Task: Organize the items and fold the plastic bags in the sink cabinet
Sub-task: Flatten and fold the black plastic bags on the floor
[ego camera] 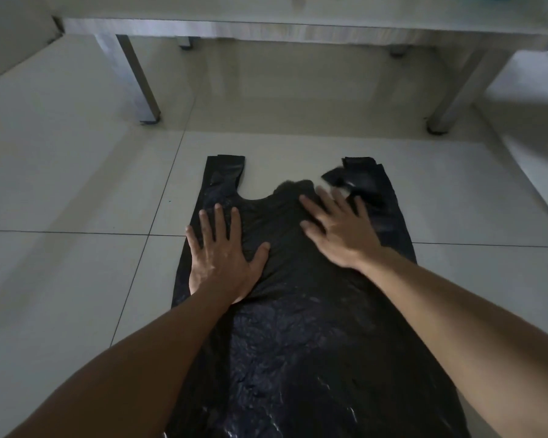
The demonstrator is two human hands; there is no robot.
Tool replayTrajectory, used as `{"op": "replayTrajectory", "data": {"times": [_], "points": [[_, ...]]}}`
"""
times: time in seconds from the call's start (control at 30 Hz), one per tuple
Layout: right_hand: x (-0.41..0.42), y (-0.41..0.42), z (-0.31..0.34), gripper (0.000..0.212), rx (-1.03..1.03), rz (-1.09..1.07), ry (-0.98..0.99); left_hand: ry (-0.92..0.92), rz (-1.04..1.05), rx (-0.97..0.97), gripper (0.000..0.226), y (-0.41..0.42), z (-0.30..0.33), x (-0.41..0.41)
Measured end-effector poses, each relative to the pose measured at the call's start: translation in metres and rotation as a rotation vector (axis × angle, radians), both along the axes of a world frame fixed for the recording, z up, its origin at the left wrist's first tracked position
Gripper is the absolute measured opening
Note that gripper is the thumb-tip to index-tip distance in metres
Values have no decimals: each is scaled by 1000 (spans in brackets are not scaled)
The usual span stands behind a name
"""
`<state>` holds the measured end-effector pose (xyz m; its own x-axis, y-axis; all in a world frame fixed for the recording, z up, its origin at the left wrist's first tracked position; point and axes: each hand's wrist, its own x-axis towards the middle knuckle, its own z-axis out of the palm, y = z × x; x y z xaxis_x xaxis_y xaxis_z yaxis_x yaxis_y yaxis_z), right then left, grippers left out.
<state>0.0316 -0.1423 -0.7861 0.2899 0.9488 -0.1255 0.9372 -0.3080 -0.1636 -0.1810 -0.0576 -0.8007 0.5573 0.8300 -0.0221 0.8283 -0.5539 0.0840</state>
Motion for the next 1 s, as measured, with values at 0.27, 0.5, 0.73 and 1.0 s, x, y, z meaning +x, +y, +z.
{"op": "replayTrajectory", "data": {"times": [0.27,0.5,0.73,1.0], "points": [[-39,7,1,58,117,186,-44,-20,7,5,90,0,-2,0],[-7,19,12,56,133,-47,-126,-26,8,-12,88,1,-2,-1],[33,-33,-4,75,-81,-377,-49,-11,1,-25,89,2,-3,0],[41,-39,6,87,-132,-442,-18,36,2,-35,85,2,1,0]]}}
